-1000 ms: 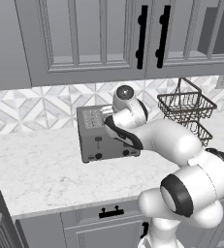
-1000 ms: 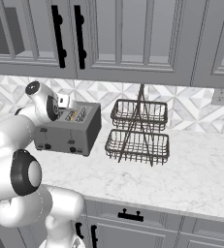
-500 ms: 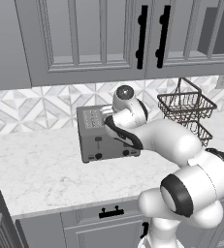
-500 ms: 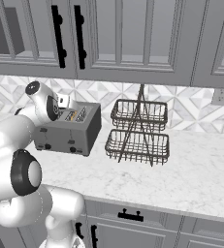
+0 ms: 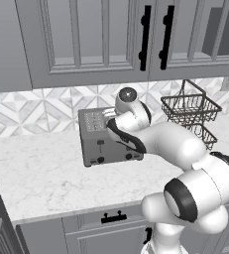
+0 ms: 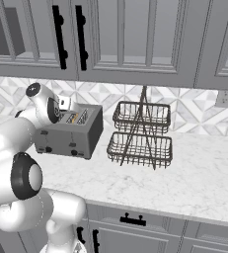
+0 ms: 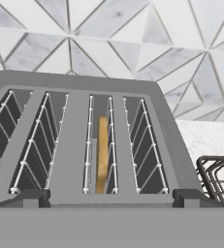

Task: Start the toaster. Once the lever pops up, take the bread to the plate on the dining counter.

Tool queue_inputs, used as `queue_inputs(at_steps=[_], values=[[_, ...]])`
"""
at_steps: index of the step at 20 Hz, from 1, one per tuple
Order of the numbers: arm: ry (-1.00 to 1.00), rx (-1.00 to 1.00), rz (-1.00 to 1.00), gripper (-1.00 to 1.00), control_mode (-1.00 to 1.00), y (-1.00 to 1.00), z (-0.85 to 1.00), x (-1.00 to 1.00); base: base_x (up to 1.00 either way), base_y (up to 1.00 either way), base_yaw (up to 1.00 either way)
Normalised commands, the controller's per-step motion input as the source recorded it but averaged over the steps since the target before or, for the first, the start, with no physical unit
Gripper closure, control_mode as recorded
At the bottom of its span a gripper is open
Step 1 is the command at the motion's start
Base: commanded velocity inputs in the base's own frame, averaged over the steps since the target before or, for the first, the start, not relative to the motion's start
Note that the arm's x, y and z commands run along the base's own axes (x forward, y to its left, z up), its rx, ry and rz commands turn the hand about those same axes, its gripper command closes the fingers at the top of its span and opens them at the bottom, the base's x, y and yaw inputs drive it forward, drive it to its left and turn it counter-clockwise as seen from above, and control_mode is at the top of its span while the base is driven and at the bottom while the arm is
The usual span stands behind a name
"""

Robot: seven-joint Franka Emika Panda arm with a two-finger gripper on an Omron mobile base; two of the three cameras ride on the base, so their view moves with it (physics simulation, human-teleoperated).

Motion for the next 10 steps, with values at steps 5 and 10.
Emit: queue_inputs(at_steps=[5,10], values=[[0.0,0.0,0.0,-1.0,-1.0,0.0,0.0,0.0,0.0,0.0,0.0],[0.0,0.0,0.0,-1.0,-1.0,0.0,0.0,0.0,0.0,0.0,0.0]])
